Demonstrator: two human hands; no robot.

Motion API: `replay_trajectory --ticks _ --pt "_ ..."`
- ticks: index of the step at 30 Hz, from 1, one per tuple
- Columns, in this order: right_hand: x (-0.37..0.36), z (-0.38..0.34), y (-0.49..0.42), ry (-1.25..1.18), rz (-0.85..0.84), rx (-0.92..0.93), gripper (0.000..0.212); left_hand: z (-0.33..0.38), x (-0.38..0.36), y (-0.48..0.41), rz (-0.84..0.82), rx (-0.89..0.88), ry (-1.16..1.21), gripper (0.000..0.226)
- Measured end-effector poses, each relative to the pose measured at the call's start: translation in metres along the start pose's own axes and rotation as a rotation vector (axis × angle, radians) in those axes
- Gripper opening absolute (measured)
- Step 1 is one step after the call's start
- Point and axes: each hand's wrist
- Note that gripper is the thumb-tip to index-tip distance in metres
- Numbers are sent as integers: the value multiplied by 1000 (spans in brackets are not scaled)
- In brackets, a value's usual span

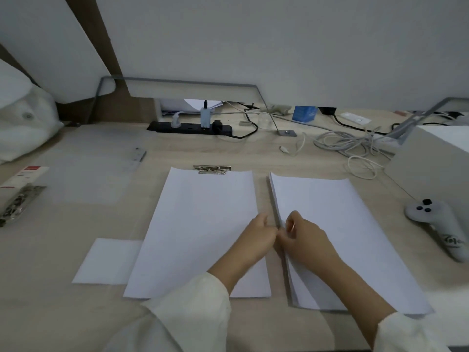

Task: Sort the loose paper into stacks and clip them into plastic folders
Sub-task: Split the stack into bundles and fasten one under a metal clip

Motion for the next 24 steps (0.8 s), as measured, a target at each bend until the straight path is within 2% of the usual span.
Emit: replay_trajectory --ticks 2,3,6,10,24 --pt "5 6 -1 -124 -23 -16 17 1 -3 -6 -19 27 79 18" --pt "8 8 -1 -171 -37 -20 14 3 -5 -7 -27 22 114 12" --pt "11 13 0 -284 -74 -28 12 -1 -12 -12 12 -16 150 28" --pt "10 14 1 -279 -81 -16 16 -14 -16 -13 88 -95 172 26" --pt "8 13 3 -248 -72 -14 15 -22 -17 -18 86 -140 284 31"
Point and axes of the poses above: each hand's wrist, its own y-axis away from the middle knuckle, its own x-axis out of the back of the hand, z = x × y, and after that the axes turned 2 degrees about z, right-handed
